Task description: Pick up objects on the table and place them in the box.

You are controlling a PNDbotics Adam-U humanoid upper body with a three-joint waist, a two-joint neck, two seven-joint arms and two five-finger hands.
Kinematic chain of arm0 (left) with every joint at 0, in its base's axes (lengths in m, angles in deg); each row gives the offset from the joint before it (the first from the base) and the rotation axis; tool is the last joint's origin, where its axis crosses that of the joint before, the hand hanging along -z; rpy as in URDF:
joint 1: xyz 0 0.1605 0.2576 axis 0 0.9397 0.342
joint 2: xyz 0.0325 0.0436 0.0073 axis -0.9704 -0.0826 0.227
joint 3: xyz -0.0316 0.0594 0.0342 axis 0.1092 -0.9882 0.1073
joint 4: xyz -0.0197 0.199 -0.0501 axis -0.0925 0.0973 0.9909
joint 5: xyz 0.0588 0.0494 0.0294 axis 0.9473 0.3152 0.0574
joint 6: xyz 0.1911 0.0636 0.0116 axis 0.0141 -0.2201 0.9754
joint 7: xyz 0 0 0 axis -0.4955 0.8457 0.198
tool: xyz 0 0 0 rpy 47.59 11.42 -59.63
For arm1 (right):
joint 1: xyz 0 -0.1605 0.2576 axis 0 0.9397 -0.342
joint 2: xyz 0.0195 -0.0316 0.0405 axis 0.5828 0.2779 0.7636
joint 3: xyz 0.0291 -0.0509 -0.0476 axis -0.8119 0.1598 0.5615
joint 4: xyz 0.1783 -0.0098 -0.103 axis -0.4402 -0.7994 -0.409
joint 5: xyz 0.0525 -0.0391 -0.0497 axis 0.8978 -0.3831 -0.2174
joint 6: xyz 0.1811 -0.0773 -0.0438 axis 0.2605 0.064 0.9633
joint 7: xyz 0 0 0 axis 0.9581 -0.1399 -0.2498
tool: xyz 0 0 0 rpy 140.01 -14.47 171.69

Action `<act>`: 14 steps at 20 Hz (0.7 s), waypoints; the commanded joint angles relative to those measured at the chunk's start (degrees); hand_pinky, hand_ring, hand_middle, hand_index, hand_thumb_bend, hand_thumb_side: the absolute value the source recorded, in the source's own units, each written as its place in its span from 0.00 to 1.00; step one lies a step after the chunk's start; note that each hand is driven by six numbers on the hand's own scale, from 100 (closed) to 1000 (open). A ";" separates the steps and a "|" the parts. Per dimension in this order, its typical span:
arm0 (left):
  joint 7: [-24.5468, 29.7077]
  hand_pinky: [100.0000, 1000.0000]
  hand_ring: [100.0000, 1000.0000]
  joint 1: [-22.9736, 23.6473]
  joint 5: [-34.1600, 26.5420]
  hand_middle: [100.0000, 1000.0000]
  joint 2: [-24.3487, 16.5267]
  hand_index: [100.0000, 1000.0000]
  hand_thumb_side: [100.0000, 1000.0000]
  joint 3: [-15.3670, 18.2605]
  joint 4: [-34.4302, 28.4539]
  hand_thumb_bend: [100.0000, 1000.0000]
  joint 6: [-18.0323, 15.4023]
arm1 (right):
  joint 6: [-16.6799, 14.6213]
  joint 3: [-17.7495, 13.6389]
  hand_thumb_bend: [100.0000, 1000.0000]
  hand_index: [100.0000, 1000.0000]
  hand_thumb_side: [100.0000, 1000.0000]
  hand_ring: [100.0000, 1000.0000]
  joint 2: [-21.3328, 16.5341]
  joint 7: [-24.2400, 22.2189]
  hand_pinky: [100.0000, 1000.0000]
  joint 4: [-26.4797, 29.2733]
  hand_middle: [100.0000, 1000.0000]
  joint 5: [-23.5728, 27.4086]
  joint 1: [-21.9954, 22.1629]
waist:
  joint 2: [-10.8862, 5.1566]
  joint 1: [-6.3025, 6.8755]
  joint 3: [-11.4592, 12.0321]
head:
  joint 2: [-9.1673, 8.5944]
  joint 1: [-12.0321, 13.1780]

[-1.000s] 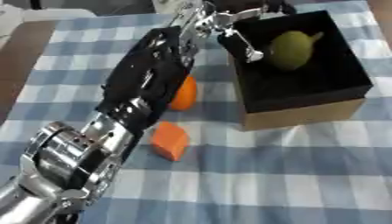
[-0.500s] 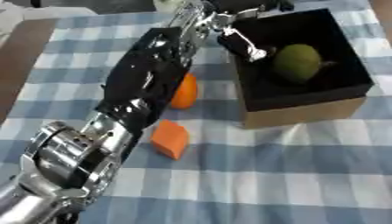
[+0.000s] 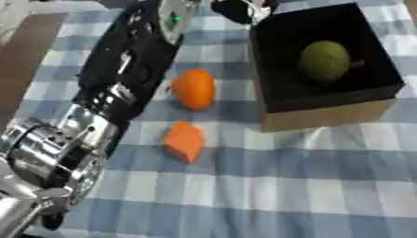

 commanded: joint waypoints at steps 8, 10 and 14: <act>5.71 0.86 0.89 4.19 -7.61 0.83 -8.26 0.93 0.31 -5.33 -3.66 0.11 -1.85 | -0.26 -0.49 0.00 0.89 0.41 1.00 -2.07 0.74 0.92 0.58 0.35 -0.92 0.69 | -3.00 0.42 1.40 | 1.41 -2.30; 7.40 0.86 0.89 5.56 -9.12 0.83 -9.29 0.93 0.35 -6.54 -4.28 0.13 -2.17 | -0.28 -0.52 0.00 0.89 0.41 1.00 -2.02 0.77 0.92 0.58 0.35 -1.03 0.75 | -2.96 0.42 1.36 | 1.46 -2.46; 11.46 0.86 0.89 7.42 -11.56 0.83 -11.20 0.92 0.41 -8.31 -5.32 0.20 -2.32 | -0.38 -0.56 0.00 0.89 0.41 1.00 -1.96 0.82 0.92 0.58 0.35 -1.28 0.88 | -2.82 0.39 1.25 | 1.69 -2.66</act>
